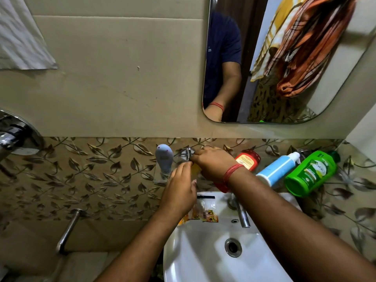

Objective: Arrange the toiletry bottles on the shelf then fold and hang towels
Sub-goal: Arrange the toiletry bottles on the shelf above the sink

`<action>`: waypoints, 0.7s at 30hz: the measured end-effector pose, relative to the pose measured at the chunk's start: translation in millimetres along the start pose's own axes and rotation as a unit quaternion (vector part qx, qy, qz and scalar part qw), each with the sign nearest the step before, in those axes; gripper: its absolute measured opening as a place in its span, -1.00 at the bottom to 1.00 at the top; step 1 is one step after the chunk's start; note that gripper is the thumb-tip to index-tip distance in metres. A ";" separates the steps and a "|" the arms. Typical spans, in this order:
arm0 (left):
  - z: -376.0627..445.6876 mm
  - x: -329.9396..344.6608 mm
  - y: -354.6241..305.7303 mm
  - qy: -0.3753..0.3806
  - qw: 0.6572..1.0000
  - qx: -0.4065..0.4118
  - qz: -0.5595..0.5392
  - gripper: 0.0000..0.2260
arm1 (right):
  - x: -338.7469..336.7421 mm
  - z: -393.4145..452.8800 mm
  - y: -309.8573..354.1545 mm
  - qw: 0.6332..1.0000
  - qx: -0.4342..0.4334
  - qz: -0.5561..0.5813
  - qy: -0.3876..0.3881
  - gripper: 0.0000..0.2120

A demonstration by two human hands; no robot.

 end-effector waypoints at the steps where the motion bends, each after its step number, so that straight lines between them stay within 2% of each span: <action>1: 1.3 -1.0 -2.3 -0.001 1.000 -0.011 -0.009 -0.53 | 1.2 1.0 0.9 1.000 -0.003 -0.010 -0.007 -0.58; 5: 3.1 -7.5 -9.1 -0.027 0.990 -0.057 -0.127 -0.57 | 3.9 0.4 -4.1 0.999 0.004 0.013 -0.039 -0.64; 8: 3.1 -13.5 -12.5 -0.044 0.950 -0.132 -0.280 -0.56 | 0.3 -5.2 -15.3 0.986 0.056 0.144 -0.057 -0.65; 10: 7.7 -14.2 -13.6 -0.052 0.924 -0.163 -0.341 -0.54 | -3.4 -8.3 -24.3 0.958 0.110 0.256 -0.070 -0.68; 13: 14.1 -12.8 -18.7 -0.029 0.928 -0.152 -0.339 -0.53 | -9.0 -9.7 -33.0 0.901 0.154 0.399 -0.068 -0.78; 16: 16.7 -9.5 -20.4 -0.018 0.932 -0.154 -0.329 -0.52 | -11.9 -10.1 -33.3 0.852 0.165 0.494 -0.046 -0.74; 21: 17.0 -6.9 -15.1 -0.014 0.926 -0.176 -0.334 -0.51 | -5.2 -10.4 -28.4 0.815 0.196 0.543 -0.048 -0.70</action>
Point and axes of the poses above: each hand's wrist, its own z-axis towards the middle knuckle, its own x-axis out of the palm, y = z × x, the point moved 2 cm from there along z, towards the middle knuckle, and after that the axes turned 4 degrees about -z, right-handed, at the moved point
